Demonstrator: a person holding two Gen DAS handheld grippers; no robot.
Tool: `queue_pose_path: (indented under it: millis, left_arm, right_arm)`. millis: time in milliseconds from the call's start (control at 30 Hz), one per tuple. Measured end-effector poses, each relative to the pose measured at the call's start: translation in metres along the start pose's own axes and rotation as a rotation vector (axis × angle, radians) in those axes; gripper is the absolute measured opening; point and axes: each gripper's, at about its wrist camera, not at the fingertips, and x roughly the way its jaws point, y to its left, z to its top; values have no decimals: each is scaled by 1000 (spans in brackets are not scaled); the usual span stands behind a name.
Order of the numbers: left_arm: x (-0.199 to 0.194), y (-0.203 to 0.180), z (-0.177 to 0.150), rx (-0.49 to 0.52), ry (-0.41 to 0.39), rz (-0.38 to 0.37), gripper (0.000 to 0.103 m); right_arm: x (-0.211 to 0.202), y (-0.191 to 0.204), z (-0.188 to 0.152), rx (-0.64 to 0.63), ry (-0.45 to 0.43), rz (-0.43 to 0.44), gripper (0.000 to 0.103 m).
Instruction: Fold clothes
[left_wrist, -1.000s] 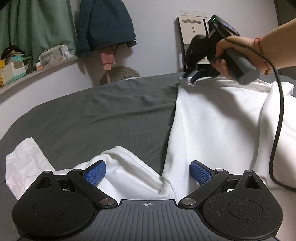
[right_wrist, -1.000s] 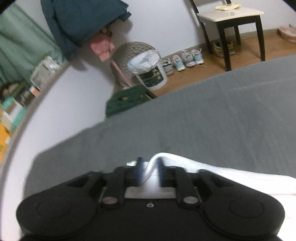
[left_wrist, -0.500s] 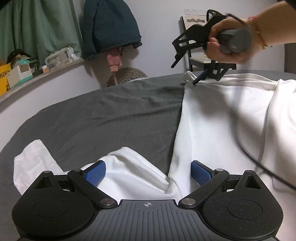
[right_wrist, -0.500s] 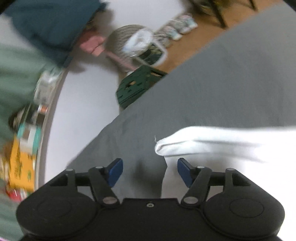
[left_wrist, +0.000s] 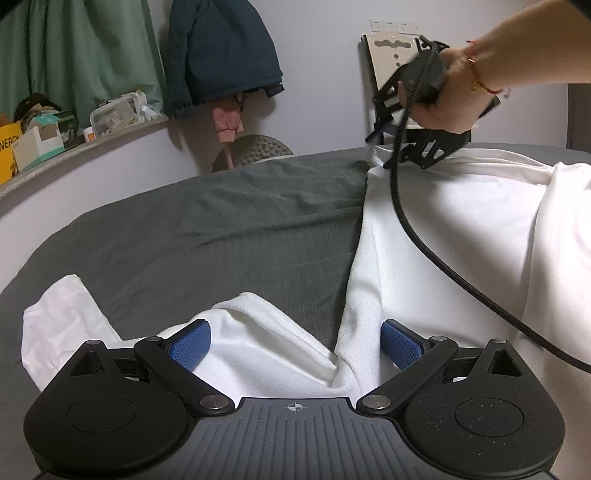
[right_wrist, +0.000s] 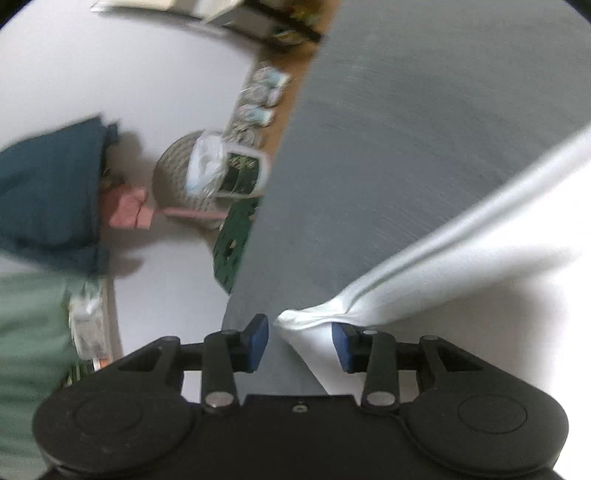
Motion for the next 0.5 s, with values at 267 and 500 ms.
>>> queue_pose_path:
  millis: [267,500]
  left_arm:
    - [0,-1,1,9,1,10,100]
    - [2,1,1,4,0,10,100]
  right_arm:
    - [1,68,-25,-1000,59,-285,48]
    - [32,76,-52,-1423,120,-364,43]
